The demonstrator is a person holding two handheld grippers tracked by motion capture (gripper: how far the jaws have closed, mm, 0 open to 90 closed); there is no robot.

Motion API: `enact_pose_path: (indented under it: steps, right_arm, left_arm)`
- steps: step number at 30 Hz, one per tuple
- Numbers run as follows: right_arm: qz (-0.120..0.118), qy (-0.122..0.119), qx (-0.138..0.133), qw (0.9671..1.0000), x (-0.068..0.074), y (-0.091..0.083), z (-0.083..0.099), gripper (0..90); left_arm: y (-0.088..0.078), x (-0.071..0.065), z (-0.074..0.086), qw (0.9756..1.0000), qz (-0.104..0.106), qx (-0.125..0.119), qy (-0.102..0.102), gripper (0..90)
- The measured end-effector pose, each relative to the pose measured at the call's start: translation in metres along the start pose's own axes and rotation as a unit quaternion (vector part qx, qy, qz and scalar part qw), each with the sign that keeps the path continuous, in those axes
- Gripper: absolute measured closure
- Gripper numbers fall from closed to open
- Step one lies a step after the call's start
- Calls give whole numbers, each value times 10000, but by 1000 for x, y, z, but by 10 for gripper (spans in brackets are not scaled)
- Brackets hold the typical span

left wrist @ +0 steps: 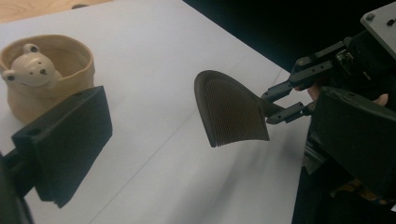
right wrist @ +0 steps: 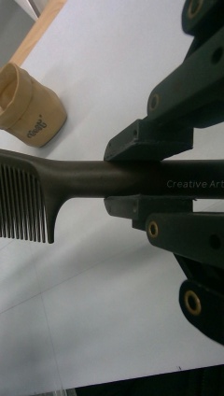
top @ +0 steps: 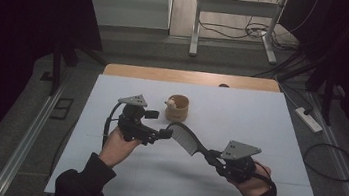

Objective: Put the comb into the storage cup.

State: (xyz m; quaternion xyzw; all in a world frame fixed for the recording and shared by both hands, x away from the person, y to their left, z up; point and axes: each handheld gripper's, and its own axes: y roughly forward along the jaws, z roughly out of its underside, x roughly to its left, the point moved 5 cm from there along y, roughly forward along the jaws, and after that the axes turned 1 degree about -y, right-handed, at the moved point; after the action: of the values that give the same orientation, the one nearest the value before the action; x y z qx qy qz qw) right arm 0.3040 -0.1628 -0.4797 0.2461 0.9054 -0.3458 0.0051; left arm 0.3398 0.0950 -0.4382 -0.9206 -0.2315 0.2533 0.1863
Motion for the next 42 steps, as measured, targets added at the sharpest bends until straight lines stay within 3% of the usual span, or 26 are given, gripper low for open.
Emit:
enact_pose_path:
  steps: [21, 27, 28, 33, 34, 35, 36, 38, 40, 42]
  right_arm:
    - [-21, -263, -331, 9991, 12, 0, -10, 726]
    - [-7, -349, -391, 9986, 14, -2, -10, 726]
    - [-22, -324, -399, 9987, 14, -2, -10, 726]
    - [-16, -493, -452, 9978, 17, -4, -12, 726]
    - [55, -580, -429, 9974, 17, -5, -12, 726]
    - [55, -580, -429, 9974, 17, -5, -12, 726]
    - [41, -573, -398, 9976, 16, -5, -12, 726]
    - [-27, -540, -394, 9978, 16, -6, -12, 726]
    - [6, -533, -408, 9977, 14, -6, -11, 726]
    - [15, -533, -478, 9974, 14, -7, -11, 726]
  left_arm:
    - [27, -7, -7, 9975, 687, 65, -181, 0]
    - [31, -9, -5, 9955, 900, 133, -269, 0]
    - [32, -11, -3, 9938, 1049, 170, -341, 0]
    - [32, -15, -3, 9921, 1121, 401, -392, 6]
    - [30, -15, -4, 9926, 1077, 406, -398, 128]
    - [27, -14, -6, 9926, 1080, 371, -418, 128]
    - [25, -14, -8, 9917, 1139, 344, -489, 220]
    - [20, -12, -9, 9892, 1351, 217, -524, 418]
    - [17, -9, -9, 9851, 1563, 181, -697, 528]
    - [17, -9, -6, 9840, 1607, 251, -731, 630]
